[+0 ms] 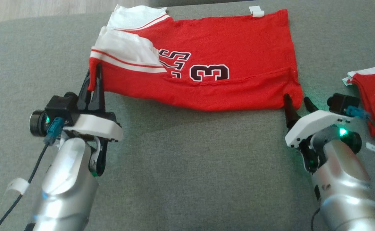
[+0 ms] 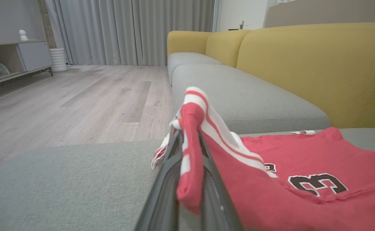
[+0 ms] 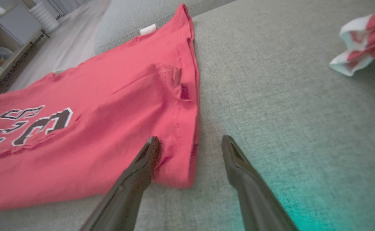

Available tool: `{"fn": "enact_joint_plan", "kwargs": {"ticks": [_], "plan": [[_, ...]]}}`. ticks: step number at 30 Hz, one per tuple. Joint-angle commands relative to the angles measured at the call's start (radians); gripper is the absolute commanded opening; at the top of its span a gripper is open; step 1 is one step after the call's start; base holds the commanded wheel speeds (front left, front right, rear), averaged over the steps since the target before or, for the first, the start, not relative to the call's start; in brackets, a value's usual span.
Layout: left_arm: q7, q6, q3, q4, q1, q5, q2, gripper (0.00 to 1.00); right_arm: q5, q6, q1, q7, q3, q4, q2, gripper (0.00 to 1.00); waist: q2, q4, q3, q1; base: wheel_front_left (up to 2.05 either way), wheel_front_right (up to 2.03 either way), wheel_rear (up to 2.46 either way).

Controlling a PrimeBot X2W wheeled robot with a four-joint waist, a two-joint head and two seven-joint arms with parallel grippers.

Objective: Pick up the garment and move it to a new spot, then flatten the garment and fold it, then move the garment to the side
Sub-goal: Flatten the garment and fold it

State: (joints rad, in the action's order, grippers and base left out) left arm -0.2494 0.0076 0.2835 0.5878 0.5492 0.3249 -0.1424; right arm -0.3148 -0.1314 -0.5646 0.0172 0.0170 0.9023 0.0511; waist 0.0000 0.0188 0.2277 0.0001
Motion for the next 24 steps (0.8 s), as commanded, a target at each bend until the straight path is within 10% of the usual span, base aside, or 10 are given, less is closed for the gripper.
{"fn": "enact_joint_plan", "kwargs": {"ticks": [1,10,13,24], "plan": [[-0.012,-0.003,-0.025,-0.043,0.024,-0.005,-0.031,0.0,0.022,0.001,-0.045,0.002,-0.014,-0.004,-0.001,1.0,0.0,0.004,0.003,-0.0001,0.0,0.0,0.0],[-0.004,0.004,-0.004,-0.102,0.004,-0.009,-0.032,0.0,0.087,0.001,-0.134,0.009,-0.081,0.169,-0.001,1.0,0.0,0.014,0.026,-0.0001,0.0,0.0,0.0],[0.0,0.009,-0.004,-0.103,-0.004,-0.007,-0.038,0.0,0.108,0.001,-0.148,0.011,-0.127,0.196,-0.001,0.0,0.0,0.012,0.024,-0.0001,0.0,0.0,0.0],[0.051,0.008,0.003,-0.048,-0.085,0.015,-0.068,0.0,0.224,0.001,-0.154,0.092,-0.064,0.254,-0.001,0.0,0.0,-0.003,-0.066,-0.0001,0.0,0.0,0.0]]}}
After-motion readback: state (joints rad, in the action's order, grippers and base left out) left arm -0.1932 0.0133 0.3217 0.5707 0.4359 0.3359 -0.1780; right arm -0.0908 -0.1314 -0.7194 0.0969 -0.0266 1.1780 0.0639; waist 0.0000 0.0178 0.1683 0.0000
